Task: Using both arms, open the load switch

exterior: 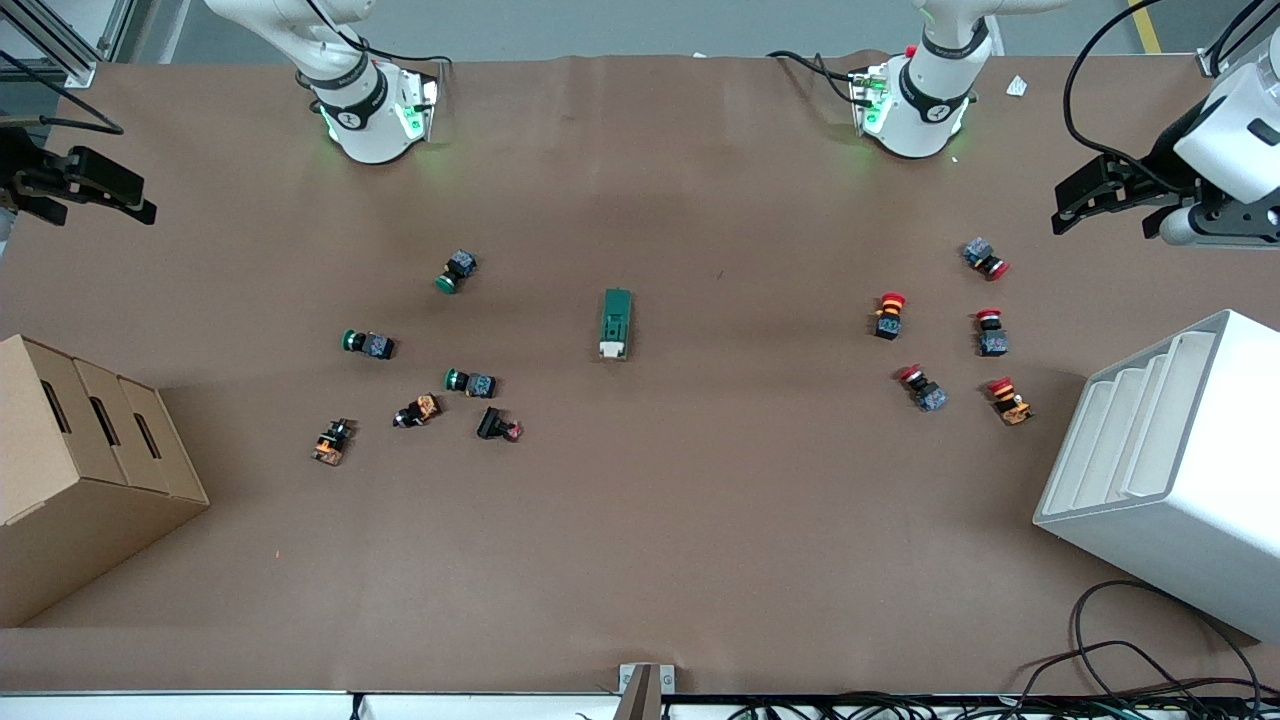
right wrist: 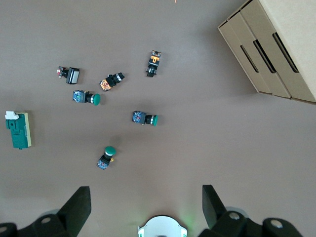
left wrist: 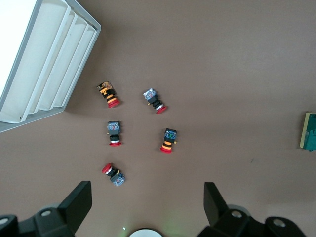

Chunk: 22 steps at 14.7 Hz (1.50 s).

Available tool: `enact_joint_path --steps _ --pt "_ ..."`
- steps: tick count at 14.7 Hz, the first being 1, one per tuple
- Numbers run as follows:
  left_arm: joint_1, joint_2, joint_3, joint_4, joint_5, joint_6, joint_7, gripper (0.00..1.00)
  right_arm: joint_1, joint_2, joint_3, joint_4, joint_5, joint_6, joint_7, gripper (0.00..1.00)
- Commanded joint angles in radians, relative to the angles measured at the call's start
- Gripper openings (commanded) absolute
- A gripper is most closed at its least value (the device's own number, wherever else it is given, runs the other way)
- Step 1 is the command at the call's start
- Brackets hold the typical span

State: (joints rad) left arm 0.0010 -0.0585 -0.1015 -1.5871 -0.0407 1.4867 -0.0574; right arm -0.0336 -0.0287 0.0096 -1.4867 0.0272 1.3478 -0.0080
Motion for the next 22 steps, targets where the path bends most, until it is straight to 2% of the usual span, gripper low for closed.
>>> enact_joint_path --steps 1,6,8,14,18,20,22 --pt "0.005 0.009 -0.001 0.027 0.005 -0.009 -0.009 1.0 -0.029 -0.028 0.015 -0.029 0.005 0.002 0.003 1.0" --pt "-0.002 0.016 -0.003 0.033 0.004 -0.009 -0.01 1.0 -0.032 -0.028 0.016 -0.029 0.005 0.002 0.003 1.0" --pt "-0.021 0.032 -0.029 0.029 -0.001 -0.008 -0.03 1.0 -0.037 -0.028 0.015 -0.029 0.005 0.002 0.005 1.0" --pt "-0.033 0.094 -0.289 0.01 0.002 0.079 -0.433 1.0 -0.039 -0.028 0.016 -0.029 0.007 0.002 0.003 1.0" --pt "-0.044 0.109 -0.449 -0.088 0.002 0.269 -0.706 1.0 -0.046 -0.026 0.015 -0.029 0.01 0.004 0.003 1.0" --pt "-0.09 0.131 -0.481 -0.117 0.005 0.338 -0.848 1.0 -0.06 -0.02 0.015 -0.021 0.013 0.004 0.008 1.0" --pt "-0.188 0.189 -0.483 -0.119 0.103 0.382 -1.055 1.0 -0.058 -0.011 0.016 -0.012 0.011 0.014 0.016 1.0"
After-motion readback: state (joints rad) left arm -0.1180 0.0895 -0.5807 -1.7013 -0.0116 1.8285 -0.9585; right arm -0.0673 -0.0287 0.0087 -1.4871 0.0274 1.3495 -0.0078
